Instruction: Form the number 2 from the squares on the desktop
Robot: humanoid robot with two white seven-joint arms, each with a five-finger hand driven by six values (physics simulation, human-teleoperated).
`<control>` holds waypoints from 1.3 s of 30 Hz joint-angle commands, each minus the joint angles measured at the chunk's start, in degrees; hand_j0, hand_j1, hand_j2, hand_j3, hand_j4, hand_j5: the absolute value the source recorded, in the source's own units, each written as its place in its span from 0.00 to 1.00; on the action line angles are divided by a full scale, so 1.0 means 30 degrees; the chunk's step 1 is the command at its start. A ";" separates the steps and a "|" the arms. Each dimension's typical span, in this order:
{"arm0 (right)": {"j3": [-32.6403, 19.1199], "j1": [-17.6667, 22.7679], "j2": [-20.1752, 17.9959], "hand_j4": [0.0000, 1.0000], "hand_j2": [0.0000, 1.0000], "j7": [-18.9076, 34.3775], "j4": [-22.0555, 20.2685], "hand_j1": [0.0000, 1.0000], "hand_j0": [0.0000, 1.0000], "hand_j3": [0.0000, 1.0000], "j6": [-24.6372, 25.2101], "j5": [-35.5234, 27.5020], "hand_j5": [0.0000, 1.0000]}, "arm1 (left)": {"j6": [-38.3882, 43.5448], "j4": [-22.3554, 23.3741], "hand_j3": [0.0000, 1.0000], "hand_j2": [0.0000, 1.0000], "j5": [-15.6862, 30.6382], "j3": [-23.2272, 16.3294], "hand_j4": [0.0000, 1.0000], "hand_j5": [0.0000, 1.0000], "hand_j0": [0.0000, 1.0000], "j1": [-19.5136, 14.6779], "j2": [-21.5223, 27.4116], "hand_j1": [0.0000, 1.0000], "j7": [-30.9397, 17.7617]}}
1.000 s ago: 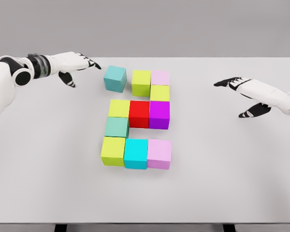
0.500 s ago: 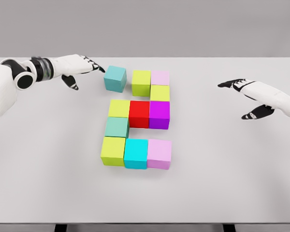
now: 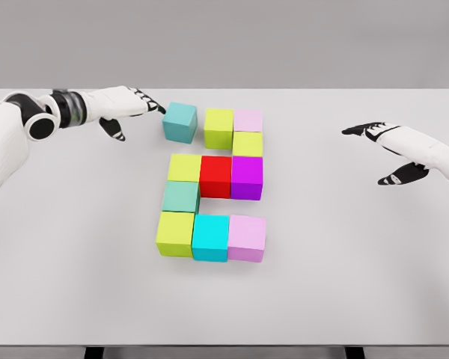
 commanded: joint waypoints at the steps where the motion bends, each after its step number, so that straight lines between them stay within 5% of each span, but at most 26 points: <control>1: -0.0020 0.0000 -0.0038 1.00 1.00 -0.0009 0.0014 1.00 1.00 1.00 0.0046 -0.0139 1.00 | 0.0030 -0.0133 0.94 0.94 0.0090 0.0058 0.94 0.94 0.94 0.0029 0.0010 0.94 -0.0051; 39: -0.0108 0.0088 -0.0097 1.00 1.00 -0.0009 0.0014 1.00 1.00 1.00 0.0046 -0.0139 1.00 | 0.0030 -0.2798 0.97 0.97 0.0149 0.0087 0.97 0.97 0.97 0.0820 0.1386 0.97 -0.0373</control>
